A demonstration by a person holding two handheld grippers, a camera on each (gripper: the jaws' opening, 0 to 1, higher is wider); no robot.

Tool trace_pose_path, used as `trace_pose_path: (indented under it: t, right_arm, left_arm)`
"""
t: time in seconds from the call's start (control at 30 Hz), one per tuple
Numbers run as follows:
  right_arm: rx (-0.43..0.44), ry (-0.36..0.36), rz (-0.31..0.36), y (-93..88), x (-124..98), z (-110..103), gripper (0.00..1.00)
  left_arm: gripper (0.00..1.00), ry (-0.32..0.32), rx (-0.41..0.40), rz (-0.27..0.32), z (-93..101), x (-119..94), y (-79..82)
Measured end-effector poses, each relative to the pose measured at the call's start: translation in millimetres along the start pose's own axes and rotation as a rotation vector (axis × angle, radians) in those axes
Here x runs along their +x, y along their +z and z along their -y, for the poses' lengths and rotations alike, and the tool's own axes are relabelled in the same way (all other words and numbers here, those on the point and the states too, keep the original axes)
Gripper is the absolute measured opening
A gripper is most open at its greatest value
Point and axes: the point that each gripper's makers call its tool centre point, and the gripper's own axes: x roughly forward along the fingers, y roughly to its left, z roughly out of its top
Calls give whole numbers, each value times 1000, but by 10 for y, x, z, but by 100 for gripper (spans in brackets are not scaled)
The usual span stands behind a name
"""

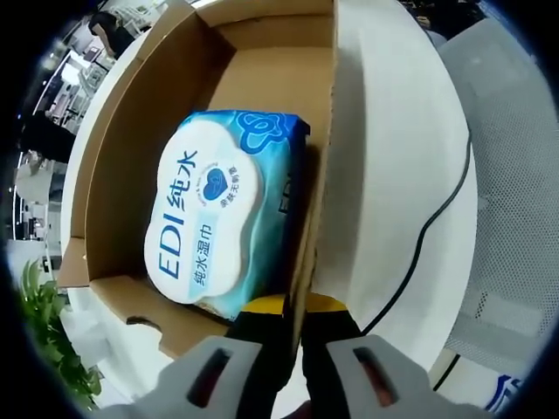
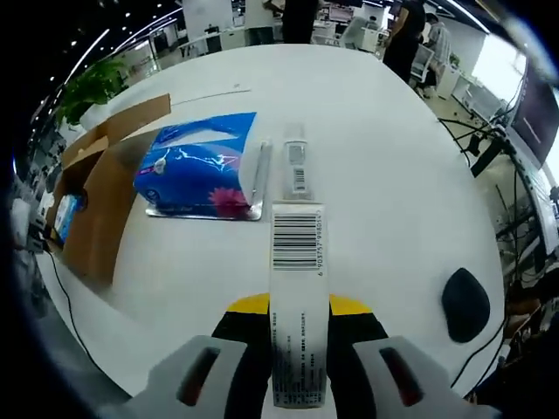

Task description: Operate the shoe box by opening the lid, removing the specified soft item, and placing it in the target area until the item is outside and the box remains undamaged.

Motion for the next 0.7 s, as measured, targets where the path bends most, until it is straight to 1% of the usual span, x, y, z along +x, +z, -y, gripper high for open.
trace_pose_path:
  t: [0.07, 0.3, 0.5, 0.7]
  right_arm:
    - [22, 4, 2, 12, 6, -11, 19]
    - [8, -12, -6, 9, 29, 27, 19]
    - [33, 2, -16, -9, 58, 50, 19]
    - [16, 3, -24, -19, 91, 29, 19]
  left_arm:
    - [3, -1, -1, -1, 0, -1, -1]
    - [3, -4, 1, -2, 3, -4, 0]
    - [3, -3, 0, -3, 0, -1, 4]
    - [3, -2, -2, -4, -5, 2, 6]
